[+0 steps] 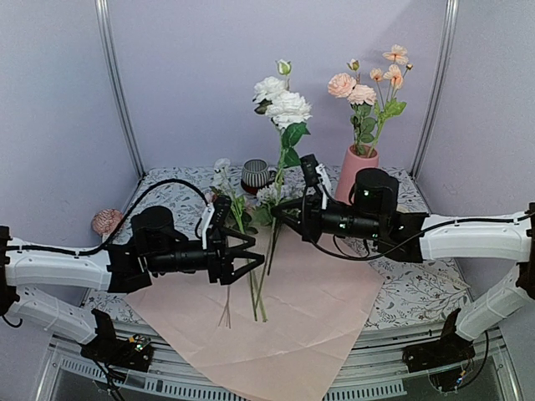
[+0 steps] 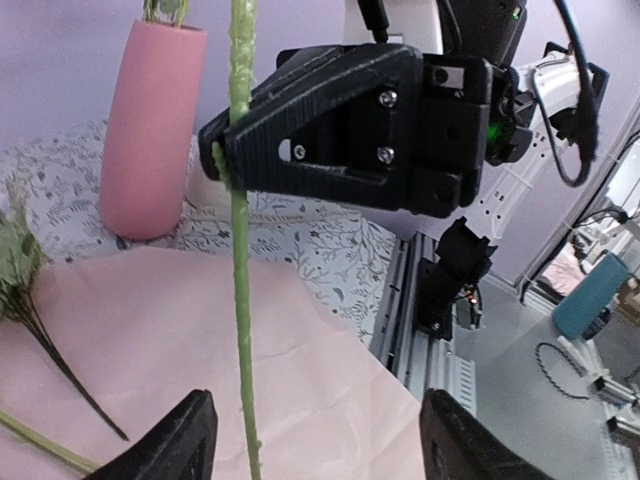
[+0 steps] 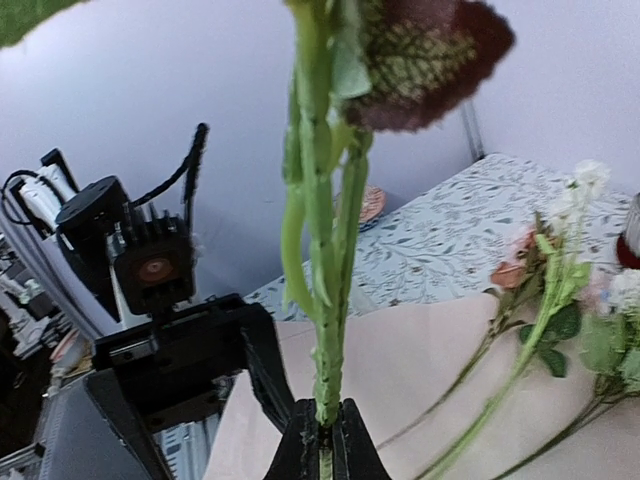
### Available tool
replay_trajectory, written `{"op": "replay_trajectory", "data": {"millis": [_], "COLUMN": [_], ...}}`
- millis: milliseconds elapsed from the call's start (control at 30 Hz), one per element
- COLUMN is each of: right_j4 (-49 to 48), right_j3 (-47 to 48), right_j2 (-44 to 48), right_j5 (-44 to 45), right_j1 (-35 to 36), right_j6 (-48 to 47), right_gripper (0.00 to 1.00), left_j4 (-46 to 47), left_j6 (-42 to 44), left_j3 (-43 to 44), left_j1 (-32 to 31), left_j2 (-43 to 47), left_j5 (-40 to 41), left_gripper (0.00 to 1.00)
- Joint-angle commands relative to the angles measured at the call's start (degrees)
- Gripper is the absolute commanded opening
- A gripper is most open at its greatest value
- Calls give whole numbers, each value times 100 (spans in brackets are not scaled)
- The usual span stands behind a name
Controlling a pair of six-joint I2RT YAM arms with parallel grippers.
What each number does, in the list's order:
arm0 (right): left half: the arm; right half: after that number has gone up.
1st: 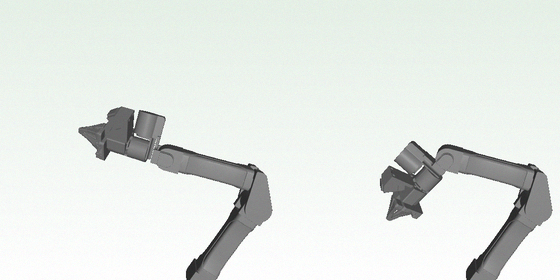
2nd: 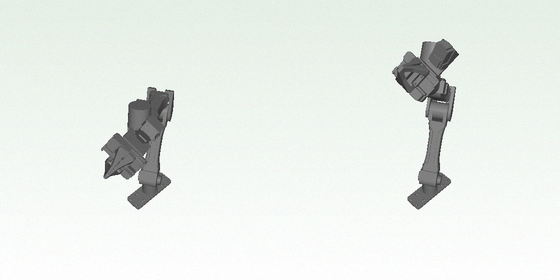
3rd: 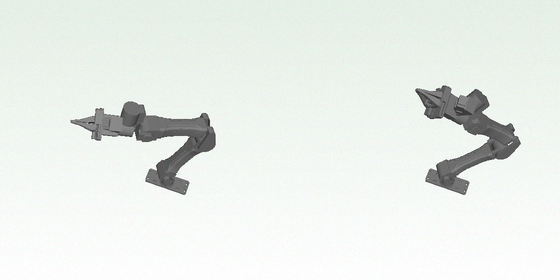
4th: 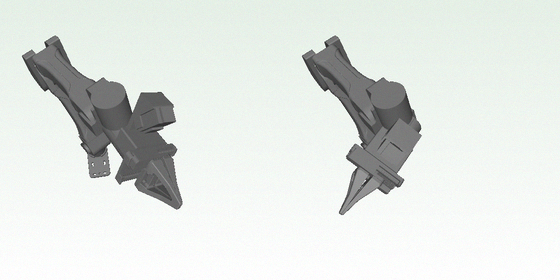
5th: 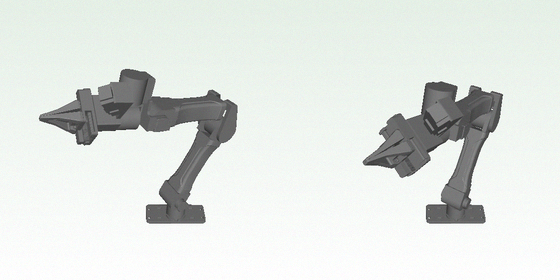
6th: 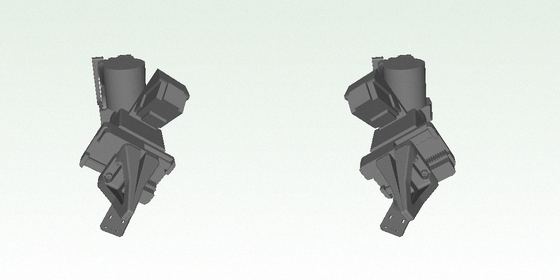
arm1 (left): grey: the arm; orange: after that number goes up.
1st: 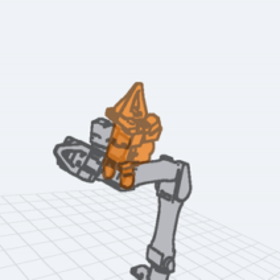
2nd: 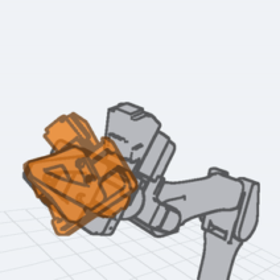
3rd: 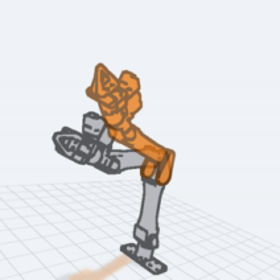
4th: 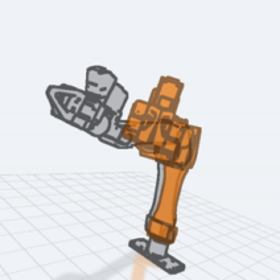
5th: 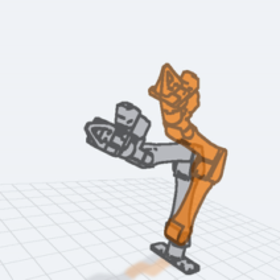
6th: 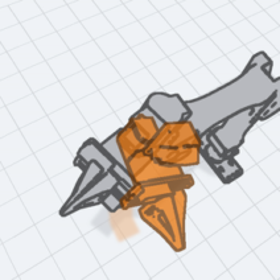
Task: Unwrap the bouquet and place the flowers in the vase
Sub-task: Pass from the left arm to the right, then place the fake flower in the vase.
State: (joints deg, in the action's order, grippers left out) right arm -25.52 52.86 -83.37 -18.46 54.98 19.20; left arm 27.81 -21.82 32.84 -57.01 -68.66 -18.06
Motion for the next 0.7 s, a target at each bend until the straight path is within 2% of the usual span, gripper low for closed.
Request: {"op": "replay_trajectory", "data": {"millis": [0, 100, 133, 333, 667], "right_j4": [869, 1399, 1620, 2485, 2165], "right_j3": [-77, -27, 35, 589, 1244], "right_j2": [858, 1335, 1488, 2289, 3057], "right_j5": [1533, 2291, 2549, 4058, 5351], "right_j1": [-65, -86, -81, -85, -85], "right_j6": [-643, -1055, -1163, -2031, -3151], "right_gripper": [3, 3, 3, 3, 3], "left_j4": [-105, -217, -248, -432, -480], "left_j6": [119, 139, 141, 146, 195], "left_j3": [-144, -289, -334, -545, -517], "left_j1": [-46, -39, -46, -35, -31], "left_j2": [474, 778, 889, 1307, 1314], "left_j5": [433, 738, 846, 1333, 1343], "left_gripper": [78, 95, 98, 98, 98]}}
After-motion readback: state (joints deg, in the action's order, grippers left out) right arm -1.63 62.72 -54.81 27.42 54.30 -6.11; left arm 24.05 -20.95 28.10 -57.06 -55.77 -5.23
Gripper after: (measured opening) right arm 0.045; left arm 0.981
